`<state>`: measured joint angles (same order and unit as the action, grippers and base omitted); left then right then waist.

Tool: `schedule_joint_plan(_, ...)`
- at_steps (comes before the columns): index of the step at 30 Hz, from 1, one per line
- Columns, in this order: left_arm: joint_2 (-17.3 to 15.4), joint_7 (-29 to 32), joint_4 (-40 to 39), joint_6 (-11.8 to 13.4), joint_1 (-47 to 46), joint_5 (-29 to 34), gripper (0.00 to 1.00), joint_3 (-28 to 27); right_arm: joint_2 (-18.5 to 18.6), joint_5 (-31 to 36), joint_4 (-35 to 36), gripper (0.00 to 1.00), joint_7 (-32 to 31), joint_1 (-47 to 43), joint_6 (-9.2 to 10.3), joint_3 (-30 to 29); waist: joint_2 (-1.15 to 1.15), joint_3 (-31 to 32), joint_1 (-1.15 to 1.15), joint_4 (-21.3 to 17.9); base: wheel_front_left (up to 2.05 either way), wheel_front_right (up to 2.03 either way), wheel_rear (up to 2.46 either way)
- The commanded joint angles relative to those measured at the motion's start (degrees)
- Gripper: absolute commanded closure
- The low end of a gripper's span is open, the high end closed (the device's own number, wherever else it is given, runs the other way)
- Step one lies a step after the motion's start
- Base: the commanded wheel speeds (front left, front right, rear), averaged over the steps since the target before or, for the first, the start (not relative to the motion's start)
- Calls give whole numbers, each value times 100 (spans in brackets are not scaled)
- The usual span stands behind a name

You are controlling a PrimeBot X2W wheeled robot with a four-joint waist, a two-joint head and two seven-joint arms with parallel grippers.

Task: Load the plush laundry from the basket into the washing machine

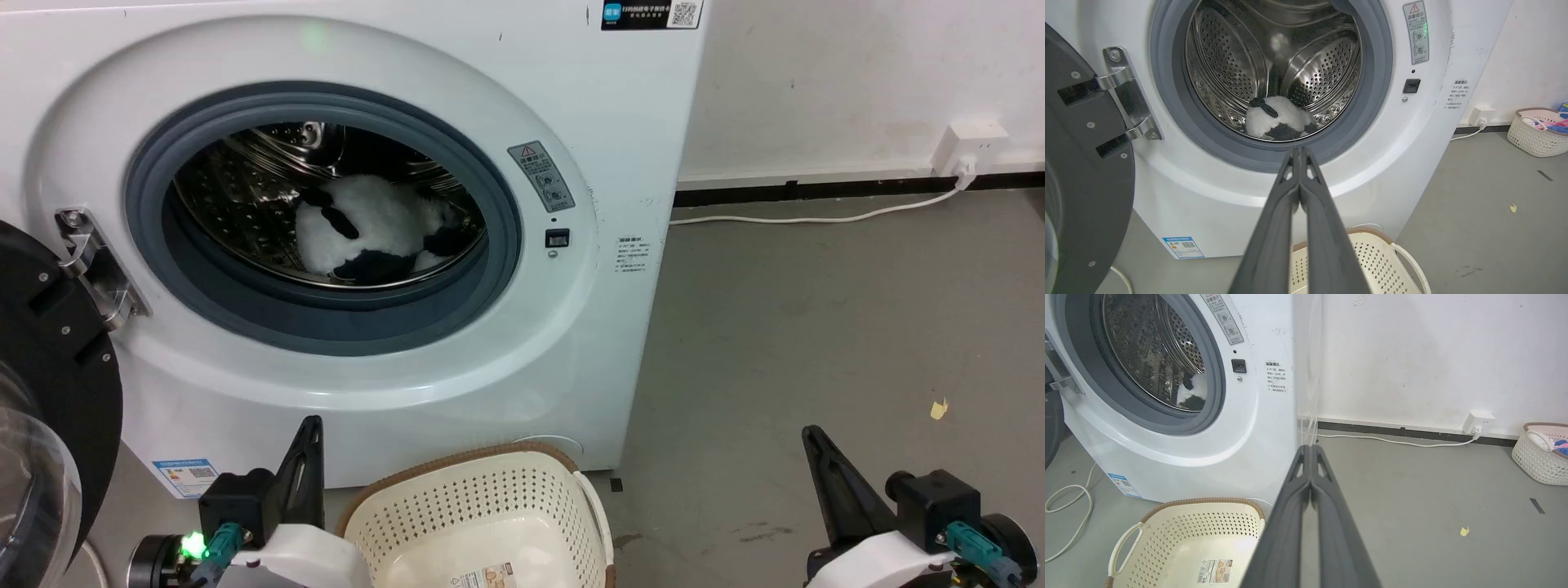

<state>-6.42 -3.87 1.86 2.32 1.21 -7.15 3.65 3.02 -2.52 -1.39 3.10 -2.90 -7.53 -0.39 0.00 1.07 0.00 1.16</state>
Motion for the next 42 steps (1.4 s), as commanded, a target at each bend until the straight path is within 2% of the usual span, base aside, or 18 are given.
schedule_joint_plan(1, 27, 34, -41, -29, -66, 76, 100, -51, -10, 43, 43, 100, -27, 97, 3, 12, 0, -5, 0, -5, 0, 0, 0)
schedule_joint_plan(30, 351, 383, -185, -230, -120, 707, 100, -362, -14, 250, 138, 100, -307, 288, 4, 39, 0, -106, 0, -115, 0, 0, 0)
schedule_joint_plan(42, 354, 387, -186, -232, -121, 715, 100, -365, -14, 252, 139, 100, -310, 290, 4, 39, 0, -107, 0, -116, 0, 0, 0)
